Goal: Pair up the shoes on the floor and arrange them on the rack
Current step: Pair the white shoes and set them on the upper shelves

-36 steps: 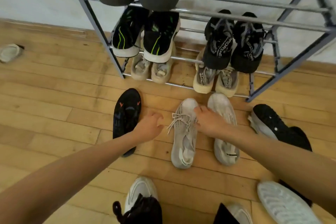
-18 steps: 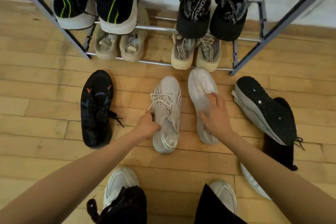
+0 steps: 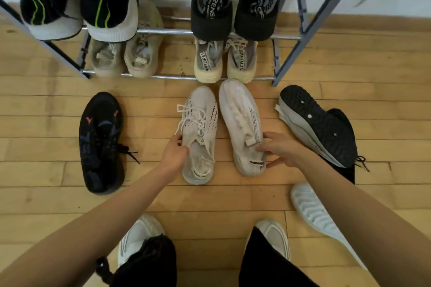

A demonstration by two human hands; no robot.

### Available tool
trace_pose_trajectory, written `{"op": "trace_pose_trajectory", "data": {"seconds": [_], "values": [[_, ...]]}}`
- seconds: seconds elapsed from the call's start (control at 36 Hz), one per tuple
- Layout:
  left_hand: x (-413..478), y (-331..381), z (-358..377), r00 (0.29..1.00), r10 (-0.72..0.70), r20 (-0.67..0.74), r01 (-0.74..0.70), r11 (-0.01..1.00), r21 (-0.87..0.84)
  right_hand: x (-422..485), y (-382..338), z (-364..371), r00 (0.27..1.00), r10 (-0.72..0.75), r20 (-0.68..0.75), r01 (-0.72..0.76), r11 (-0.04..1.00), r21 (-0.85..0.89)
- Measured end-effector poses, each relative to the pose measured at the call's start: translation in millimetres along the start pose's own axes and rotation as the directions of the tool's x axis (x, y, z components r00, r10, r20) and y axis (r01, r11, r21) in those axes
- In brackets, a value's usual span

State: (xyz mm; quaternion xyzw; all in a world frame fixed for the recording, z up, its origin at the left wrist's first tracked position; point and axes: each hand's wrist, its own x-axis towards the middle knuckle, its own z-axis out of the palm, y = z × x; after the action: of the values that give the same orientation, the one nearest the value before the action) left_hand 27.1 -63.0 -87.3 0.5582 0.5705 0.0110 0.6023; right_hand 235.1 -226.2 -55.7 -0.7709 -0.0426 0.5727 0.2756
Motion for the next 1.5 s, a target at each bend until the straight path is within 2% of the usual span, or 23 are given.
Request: {"op": "trace_pose_trajectory", "data": {"seconds": [0.28,0.56,0.67,0.83,1.03,1.08,1.11,1.19,1.25,1.31,1.36,1.42,1.5], "values": [[-17,0,-11,0.976,-0.082,0.203,0.137,0.952,-0.273,-8,14,4,0.994,-0.107,-0.033,0.108,0.993,0.052],[-28,6,-21,0.948,-0.063,0.312,0.183,0.911,-0.370,-25,19,5,0.991,-0.131,0.028,0.126,0.981,0.147],[-32,6,-17,0.955,-0.028,0.294,0.138,0.922,-0.362,-26,21,4,0.990,-0.142,0.004,0.141,0.981,0.137],[-32,5,-2,0.983,-0.003,0.185,0.042,0.977,-0.207,-25,27,14,0.991,-0.126,-0.051,0.127,0.992,0.011],[-49,-4,20,0.994,0.105,0.027,-0.092,0.952,-0.293,-27,38,11,0.984,-0.108,-0.144,0.121,0.988,0.091],[-53,-3,26,0.988,0.155,0.013,-0.142,0.930,-0.340,-27,42,0,0.955,-0.145,-0.259,0.150,0.989,0.002],[-54,0,29,0.983,0.184,0.007,-0.171,0.922,-0.349,-28,43,-7,0.920,-0.203,-0.334,0.179,0.979,-0.103],[-54,13,39,0.963,0.265,0.056,-0.237,0.924,-0.301,-31,48,-32,0.760,-0.416,-0.500,0.204,0.883,-0.423],[-53,23,48,0.948,0.290,0.134,-0.255,0.939,-0.231,-31,51,-48,0.682,-0.462,-0.567,0.123,0.837,-0.534],[-51,34,56,0.939,0.291,0.184,-0.259,0.949,-0.179,-30,53,-62,0.670,-0.420,-0.612,-0.017,0.816,-0.578],[-46,45,62,0.945,0.262,0.197,-0.234,0.960,-0.157,-29,56,-73,0.698,-0.340,-0.630,-0.157,0.786,-0.599],[-41,53,65,0.952,0.225,0.208,-0.198,0.970,-0.141,-28,58,-80,0.721,-0.299,-0.626,-0.206,0.770,-0.604],[-38,56,66,0.960,0.193,0.203,-0.166,0.976,-0.143,-25,60,-84,0.698,-0.344,-0.628,-0.220,0.731,-0.646]]}}
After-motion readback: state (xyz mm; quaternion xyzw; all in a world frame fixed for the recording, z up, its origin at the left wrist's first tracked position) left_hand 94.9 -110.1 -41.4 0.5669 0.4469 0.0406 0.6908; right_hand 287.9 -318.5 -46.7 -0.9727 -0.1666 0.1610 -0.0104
